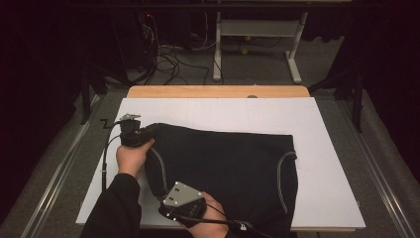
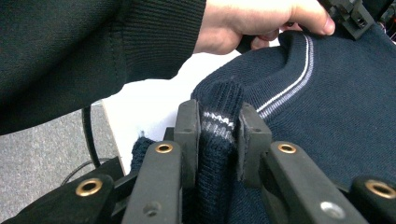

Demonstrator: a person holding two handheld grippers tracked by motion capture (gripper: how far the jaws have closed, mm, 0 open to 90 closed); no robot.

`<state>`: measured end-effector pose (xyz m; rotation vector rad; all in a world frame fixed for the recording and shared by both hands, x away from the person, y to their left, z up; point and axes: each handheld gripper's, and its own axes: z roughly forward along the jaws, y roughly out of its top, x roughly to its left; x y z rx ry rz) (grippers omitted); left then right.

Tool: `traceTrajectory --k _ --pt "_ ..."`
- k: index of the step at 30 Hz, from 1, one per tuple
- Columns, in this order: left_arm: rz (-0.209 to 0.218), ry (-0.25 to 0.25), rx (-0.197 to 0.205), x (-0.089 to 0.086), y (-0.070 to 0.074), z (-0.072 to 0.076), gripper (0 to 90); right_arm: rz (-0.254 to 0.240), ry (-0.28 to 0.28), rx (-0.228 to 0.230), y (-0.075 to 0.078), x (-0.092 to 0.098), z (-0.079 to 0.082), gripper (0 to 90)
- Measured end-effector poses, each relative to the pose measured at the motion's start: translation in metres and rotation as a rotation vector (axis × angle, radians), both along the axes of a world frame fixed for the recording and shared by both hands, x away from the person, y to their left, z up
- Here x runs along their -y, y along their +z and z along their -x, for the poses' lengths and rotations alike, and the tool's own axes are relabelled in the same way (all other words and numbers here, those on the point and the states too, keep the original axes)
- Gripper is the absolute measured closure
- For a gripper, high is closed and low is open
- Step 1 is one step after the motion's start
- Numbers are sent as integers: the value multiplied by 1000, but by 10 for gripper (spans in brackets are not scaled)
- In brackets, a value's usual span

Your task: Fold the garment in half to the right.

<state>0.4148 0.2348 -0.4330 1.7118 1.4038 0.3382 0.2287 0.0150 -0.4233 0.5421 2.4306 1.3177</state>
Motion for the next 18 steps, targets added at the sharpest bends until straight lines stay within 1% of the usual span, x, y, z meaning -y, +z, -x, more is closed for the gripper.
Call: traceTrajectory --k 4,6,7,8,11,18 --pt "-12 -3 4 -1 -3 -1 725 6 1 11 -1 -4 1 743" --pt "-33 -6 5 -1 -4 0 725 14 2 12 -3 -7 2 743" --pt "-37 -8 4 -3 -4 1 725 17 1 10 -4 -8 2 743" --pt "-31 -7 3 -5 -4 1 725 19 0 6 -4 -10 3 743" --pt "-30 -7 11 -11 -2 2 725 22 8 11 -5 -15 5 743" --pt "-54 7 1 -28 0 2 725 14 23 13 -5 -29 3 743"
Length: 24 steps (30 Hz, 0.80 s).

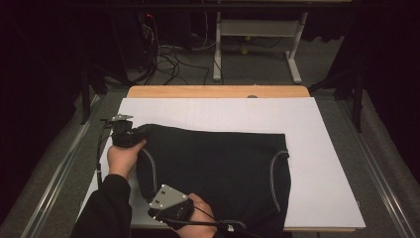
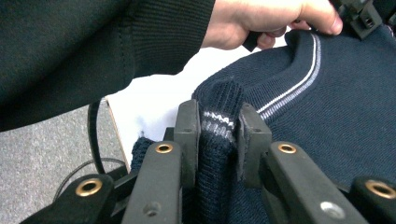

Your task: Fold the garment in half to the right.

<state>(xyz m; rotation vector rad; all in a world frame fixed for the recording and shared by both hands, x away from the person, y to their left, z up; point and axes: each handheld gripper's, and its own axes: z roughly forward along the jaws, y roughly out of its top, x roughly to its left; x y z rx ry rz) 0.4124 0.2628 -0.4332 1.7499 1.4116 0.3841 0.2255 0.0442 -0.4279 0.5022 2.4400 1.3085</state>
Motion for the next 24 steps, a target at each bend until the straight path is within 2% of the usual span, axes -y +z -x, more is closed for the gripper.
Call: traceTrajectory --k 17,24 --pt "-29 57 9 -44 12 13 724 -38 51 20 2 -38 3 742" --pt "-30 83 7 -63 15 22 724 -37 82 25 1 -55 7 742"
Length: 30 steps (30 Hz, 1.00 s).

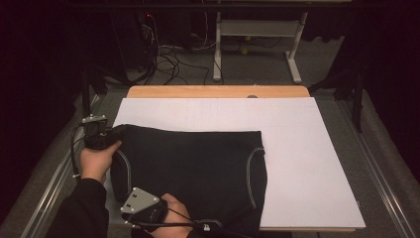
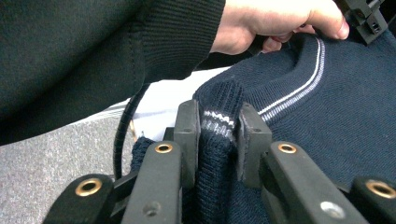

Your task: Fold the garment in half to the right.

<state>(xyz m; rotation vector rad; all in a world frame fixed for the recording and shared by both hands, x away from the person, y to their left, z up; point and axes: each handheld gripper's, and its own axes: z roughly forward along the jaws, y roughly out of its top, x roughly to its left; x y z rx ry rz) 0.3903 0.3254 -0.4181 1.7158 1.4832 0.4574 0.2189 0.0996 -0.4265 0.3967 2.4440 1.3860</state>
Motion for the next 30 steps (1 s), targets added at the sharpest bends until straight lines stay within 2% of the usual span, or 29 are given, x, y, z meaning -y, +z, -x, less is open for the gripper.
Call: traceTrajectory --k 4,8,11,13,18,23,30 --pt "7 5 -9 -2 2 3 724 3 9 8 0 -2 1 742" --pt "2 15 -10 3 7 4 724 -8 -1 12 4 3 2 741" --pt "-2 50 -54 9 8 4 723 -10 -3 19 5 9 4 740" --pt "4 55 -53 12 9 5 724 -15 -8 22 5 15 4 740" --pt "32 31 -24 31 16 5 723 -43 -21 34 10 36 5 738" --pt "11 -18 -1 56 20 -1 723 -73 -45 49 13 64 4 739" --pt "-13 -36 5 87 20 -12 723 -98 -92 43 11 95 -2 739"
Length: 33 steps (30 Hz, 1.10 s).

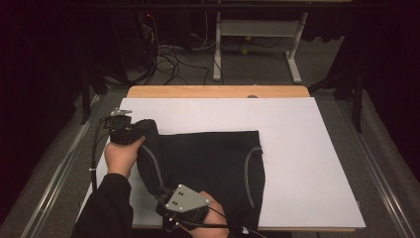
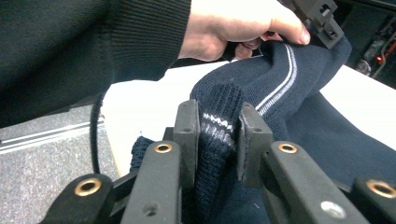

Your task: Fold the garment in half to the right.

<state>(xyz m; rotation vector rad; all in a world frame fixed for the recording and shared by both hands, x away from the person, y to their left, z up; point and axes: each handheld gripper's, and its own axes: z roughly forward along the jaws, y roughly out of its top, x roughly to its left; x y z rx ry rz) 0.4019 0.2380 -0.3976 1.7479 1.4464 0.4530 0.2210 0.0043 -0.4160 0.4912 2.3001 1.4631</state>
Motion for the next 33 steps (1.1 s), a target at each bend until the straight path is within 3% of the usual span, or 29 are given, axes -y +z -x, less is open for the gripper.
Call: traceTrajectory --k 11,17,33 --pt "-25 -22 -5 40 0 -13 722 -3 -74 -6 -5 41 -6 739" --pt "-38 -24 15 57 3 -16 722 -10 -108 -7 -6 60 -9 738" --pt "-90 -108 65 120 7 -24 720 8 -174 -13 -11 104 -5 737"
